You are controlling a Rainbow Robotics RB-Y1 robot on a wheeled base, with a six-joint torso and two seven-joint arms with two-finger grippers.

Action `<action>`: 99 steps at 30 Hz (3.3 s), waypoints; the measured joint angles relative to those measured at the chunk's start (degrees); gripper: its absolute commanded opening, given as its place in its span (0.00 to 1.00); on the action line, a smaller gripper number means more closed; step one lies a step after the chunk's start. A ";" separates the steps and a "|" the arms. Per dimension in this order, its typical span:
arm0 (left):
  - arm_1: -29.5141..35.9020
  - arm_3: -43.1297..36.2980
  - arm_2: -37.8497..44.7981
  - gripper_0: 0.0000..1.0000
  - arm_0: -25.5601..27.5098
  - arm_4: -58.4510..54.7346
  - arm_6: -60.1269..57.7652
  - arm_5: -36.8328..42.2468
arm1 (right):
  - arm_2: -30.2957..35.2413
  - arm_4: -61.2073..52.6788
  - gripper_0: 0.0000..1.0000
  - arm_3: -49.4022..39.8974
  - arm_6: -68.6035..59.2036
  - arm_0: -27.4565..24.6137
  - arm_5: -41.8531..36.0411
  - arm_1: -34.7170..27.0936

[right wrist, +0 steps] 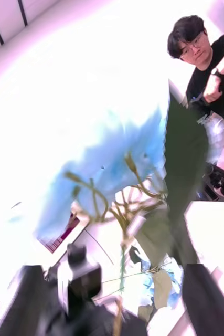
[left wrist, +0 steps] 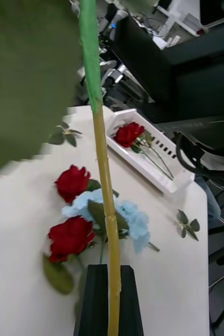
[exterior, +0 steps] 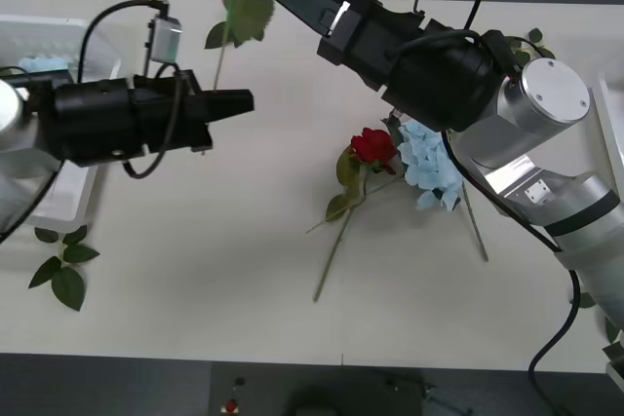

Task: Put the red flowers into the right box and the blue flowers into the left box

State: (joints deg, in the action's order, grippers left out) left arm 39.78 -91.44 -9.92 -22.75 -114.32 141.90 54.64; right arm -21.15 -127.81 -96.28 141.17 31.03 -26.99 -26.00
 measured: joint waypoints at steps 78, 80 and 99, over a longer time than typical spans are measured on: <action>-2.38 -16.48 11.05 0.78 8.88 27.64 -11.18 1.26 | -12.82 83.37 0.99 35.68 -70.47 21.22 -45.61 -10.56; -4.89 -17.82 8.98 0.99 8.88 29.54 -11.18 -0.35 | -12.82 84.43 0.98 36.92 -70.47 21.22 -44.79 -9.58; -10.50 -21.49 4.13 1.00 9.06 23.79 -3.08 3.26 | -12.82 87.74 0.31 41.67 -70.47 21.22 -42.20 -7.58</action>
State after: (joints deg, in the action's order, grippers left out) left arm 29.27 -112.93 -5.79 -13.69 -90.52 138.82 57.91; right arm -33.97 -40.07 -54.61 70.70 52.25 -69.19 -33.58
